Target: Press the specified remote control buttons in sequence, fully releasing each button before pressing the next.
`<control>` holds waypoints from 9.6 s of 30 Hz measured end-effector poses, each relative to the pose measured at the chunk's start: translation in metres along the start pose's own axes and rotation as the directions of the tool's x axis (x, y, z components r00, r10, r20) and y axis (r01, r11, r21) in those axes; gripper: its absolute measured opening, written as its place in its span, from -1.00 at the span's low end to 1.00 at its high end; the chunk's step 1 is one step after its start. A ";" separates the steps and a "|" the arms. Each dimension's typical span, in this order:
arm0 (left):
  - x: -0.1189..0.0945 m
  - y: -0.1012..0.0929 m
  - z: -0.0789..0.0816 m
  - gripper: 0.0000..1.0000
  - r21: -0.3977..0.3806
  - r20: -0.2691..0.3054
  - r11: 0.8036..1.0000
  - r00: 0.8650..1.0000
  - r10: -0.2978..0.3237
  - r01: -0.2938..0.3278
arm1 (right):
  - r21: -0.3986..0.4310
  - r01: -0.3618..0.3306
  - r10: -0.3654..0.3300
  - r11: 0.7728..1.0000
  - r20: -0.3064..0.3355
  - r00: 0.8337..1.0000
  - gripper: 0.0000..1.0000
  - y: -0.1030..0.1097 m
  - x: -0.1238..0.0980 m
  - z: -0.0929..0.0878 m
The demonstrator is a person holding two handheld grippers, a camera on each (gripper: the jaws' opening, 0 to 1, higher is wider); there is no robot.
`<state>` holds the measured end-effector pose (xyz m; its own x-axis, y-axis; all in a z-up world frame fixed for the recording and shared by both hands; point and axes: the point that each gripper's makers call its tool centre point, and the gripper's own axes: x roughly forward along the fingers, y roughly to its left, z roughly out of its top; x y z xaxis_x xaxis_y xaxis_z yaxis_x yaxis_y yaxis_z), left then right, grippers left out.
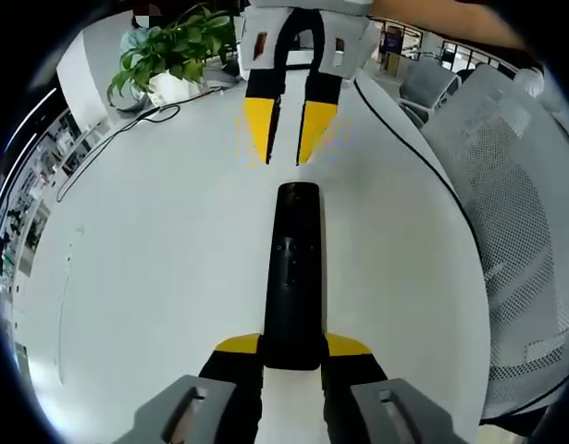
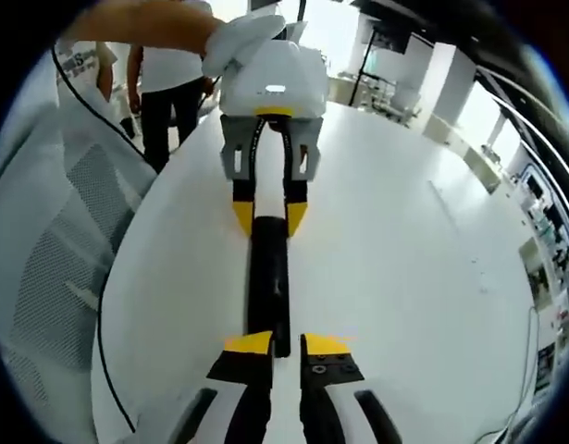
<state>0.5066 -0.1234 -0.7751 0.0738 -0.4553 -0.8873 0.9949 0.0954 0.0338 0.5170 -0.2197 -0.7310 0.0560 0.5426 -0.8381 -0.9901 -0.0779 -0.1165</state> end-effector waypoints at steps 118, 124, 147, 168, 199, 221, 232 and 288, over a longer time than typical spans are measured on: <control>0.002 0.000 0.001 -0.54 -0.007 -0.016 1.000 1.000 0.000 0.000 | -0.052 -0.066 0.057 0.996 -0.171 0.984 -1.00 0.008 0.020 -0.006; 0.002 0.000 0.001 -0.54 -0.008 -0.015 1.000 1.000 -0.002 0.002 | -0.055 -0.072 0.061 0.996 -0.176 0.983 -1.00 0.008 0.024 -0.006; 0.002 -0.001 0.001 -0.54 -0.008 -0.009 1.000 1.000 -0.001 0.001 | -0.061 -0.091 0.077 0.994 -0.198 0.977 -1.00 0.010 0.034 -0.013; 0.001 -0.001 0.001 -0.54 -0.011 -0.014 1.000 1.000 -0.004 0.004 | -0.067 -0.083 0.066 0.994 -0.227 0.972 -1.00 0.012 0.034 -0.014; 0.002 0.000 0.001 -0.54 -0.012 -0.018 1.000 1.000 0.000 0.000 | -0.093 -0.057 0.041 0.994 -0.169 0.985 -1.00 0.001 0.011 0.008; 0.002 0.000 0.000 -0.54 -0.014 -0.005 1.000 1.000 -0.001 0.001 | -0.070 -0.081 0.070 0.994 -0.146 0.987 -1.00 0.011 0.034 0.012; 0.001 0.000 0.000 -0.54 -0.013 0.002 1.000 1.000 -0.003 0.003 | -0.073 -0.089 0.077 0.993 -0.156 0.985 -1.00 0.010 0.042 0.009; 0.001 -0.001 0.001 -0.56 -0.017 0.033 1.000 0.999 0.005 -0.004 | -0.087 -0.068 0.060 0.994 -0.100 0.993 -1.00 -0.003 0.036 0.024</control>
<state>0.5056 -0.1245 -0.7753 0.0806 -0.4842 -0.8712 0.9932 0.1126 0.0293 0.5185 -0.1802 -0.7481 0.0095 0.4509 -0.8925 -0.9768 -0.1869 -0.1048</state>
